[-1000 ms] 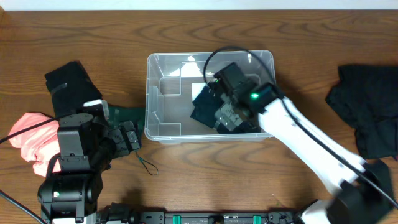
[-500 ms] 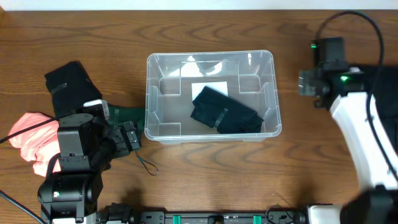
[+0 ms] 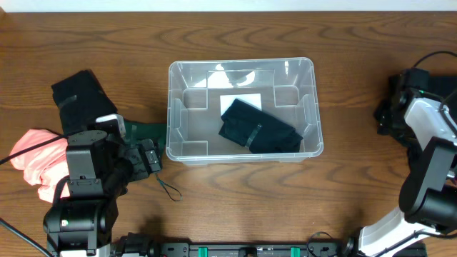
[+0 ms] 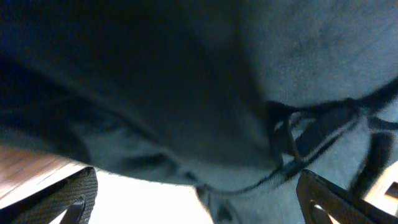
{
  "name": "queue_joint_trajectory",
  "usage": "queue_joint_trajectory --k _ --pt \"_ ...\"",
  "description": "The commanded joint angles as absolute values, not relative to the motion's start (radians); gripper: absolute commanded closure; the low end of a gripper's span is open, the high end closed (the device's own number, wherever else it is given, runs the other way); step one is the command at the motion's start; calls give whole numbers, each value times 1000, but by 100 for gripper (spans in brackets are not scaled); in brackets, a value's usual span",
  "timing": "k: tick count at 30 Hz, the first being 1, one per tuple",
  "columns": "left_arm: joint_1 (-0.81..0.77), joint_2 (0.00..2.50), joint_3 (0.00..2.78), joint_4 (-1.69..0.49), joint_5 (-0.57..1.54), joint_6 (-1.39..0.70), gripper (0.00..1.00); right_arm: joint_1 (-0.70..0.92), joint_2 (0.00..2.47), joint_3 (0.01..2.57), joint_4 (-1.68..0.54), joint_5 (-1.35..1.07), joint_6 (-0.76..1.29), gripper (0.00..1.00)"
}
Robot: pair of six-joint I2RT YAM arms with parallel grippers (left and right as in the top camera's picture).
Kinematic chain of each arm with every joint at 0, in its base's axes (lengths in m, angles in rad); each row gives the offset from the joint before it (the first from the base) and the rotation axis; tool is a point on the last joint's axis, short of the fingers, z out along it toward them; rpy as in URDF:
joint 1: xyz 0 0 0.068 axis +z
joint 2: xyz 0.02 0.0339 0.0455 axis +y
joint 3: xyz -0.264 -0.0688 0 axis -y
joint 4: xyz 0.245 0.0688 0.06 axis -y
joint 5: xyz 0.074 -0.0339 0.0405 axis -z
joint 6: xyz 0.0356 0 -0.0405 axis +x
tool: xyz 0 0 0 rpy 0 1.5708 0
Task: Pack container
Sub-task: 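Return the right gripper to the right pile and grasp more black cloth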
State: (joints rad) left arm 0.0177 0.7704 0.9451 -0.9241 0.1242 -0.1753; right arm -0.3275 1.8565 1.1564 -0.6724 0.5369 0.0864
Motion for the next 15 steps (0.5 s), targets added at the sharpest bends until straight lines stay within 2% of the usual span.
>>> queue_joint_trajectory --k 1,9,11,15 --pt "15 770 962 -927 127 -155 2 -358 1898 1161 -651 574 59 1" --pt "15 770 962 -927 126 -155 2 -408 1949 1161 -567 575 28 2" --pt "15 770 962 -927 127 -155 2 -416 1956 1161 -554 572 28 9" --pt "15 770 962 -927 127 -155 2 -422 1962 1161 -552 529 29 48"
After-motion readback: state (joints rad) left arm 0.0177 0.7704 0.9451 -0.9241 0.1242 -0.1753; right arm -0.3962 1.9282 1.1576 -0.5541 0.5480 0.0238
